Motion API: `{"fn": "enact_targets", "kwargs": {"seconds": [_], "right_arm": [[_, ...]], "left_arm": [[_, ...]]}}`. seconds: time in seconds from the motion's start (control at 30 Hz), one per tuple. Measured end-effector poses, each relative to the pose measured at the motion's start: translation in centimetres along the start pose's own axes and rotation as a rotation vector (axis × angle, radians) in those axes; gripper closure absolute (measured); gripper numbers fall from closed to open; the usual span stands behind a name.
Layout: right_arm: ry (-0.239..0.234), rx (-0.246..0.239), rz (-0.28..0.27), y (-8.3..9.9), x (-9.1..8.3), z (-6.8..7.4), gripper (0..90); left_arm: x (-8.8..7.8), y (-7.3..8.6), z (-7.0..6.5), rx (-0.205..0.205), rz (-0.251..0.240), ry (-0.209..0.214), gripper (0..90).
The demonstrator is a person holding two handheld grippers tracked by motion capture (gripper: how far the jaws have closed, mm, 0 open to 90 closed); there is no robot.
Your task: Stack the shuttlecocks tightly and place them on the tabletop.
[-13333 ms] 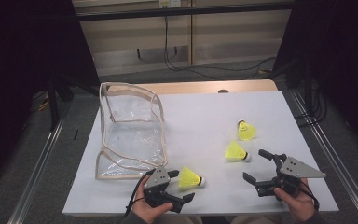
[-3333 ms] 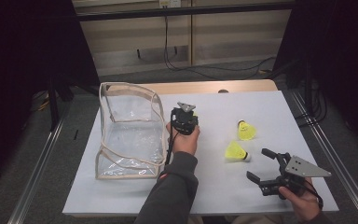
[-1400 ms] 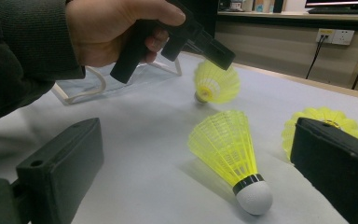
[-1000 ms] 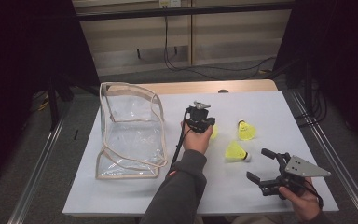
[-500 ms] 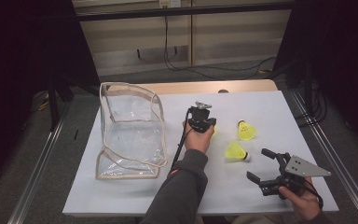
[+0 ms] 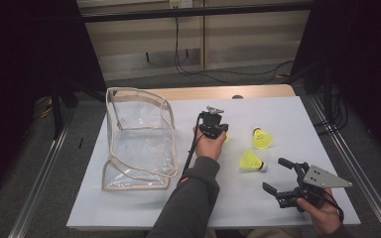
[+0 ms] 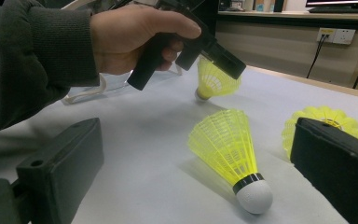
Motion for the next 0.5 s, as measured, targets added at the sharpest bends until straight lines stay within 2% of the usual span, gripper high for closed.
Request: {"fn": "enact_targets", "kwargs": {"seconds": [0.5], "right_arm": [[0.000,0.002,0.001,0.00,0.00,-0.01,2.2]], "left_arm": [[-0.20,-0.25,-0.72,0.013,0.023,0.004,87.5]]}}
Point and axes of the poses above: each handheld gripper's, and its own axes: x roughly forward along the jaws, y roughly out of its underside, z roughly to its left, the point moved 10 cm from there along x, roughly forward along the jaws, and after that the axes turned 5 degrees about y, right-handed, at the moved point
